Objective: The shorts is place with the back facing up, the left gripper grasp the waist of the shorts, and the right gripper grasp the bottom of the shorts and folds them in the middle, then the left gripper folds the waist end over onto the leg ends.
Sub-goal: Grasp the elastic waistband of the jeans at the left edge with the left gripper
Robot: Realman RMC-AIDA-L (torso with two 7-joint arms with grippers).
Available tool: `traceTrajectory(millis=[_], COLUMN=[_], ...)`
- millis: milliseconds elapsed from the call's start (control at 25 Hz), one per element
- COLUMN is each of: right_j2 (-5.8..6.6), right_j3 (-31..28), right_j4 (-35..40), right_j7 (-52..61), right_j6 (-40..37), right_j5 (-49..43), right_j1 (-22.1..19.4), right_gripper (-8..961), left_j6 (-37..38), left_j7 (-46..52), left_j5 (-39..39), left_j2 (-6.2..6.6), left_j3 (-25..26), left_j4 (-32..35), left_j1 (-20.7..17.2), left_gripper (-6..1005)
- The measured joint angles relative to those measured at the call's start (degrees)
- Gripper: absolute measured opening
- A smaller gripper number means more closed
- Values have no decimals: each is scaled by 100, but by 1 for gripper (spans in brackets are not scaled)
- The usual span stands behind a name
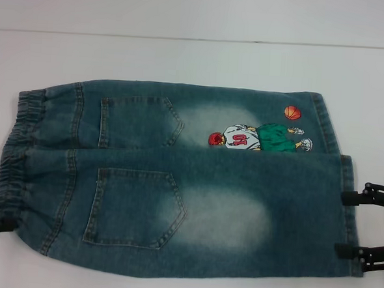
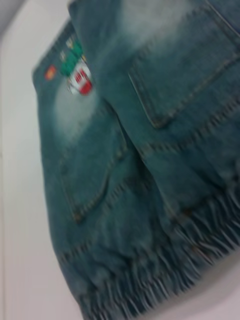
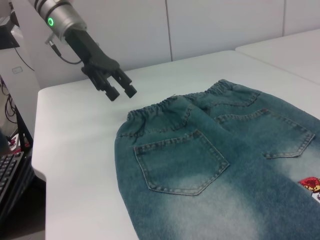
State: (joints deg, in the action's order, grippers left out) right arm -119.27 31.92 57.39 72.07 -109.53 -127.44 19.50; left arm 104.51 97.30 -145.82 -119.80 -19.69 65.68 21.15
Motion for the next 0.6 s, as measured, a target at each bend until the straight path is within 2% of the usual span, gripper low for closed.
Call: traceTrajectory(millis=[240,600], right_j2=[-9,-18], right_j3=[-2,-2], right_j4=[0,-9], right_j7=[1,1], right_j6=[8,23], right_j5=[0,22], right_j1=[17,27], right_gripper=[941,940], left_j6=[-448,-889], left_j7=[-29,32], left_j5=[-308,-488], left_j2=[-95,-115], left_j3=[-43,-226], left_j4=[-38,-50], left_j1=[37,17], left_gripper=[833,833])
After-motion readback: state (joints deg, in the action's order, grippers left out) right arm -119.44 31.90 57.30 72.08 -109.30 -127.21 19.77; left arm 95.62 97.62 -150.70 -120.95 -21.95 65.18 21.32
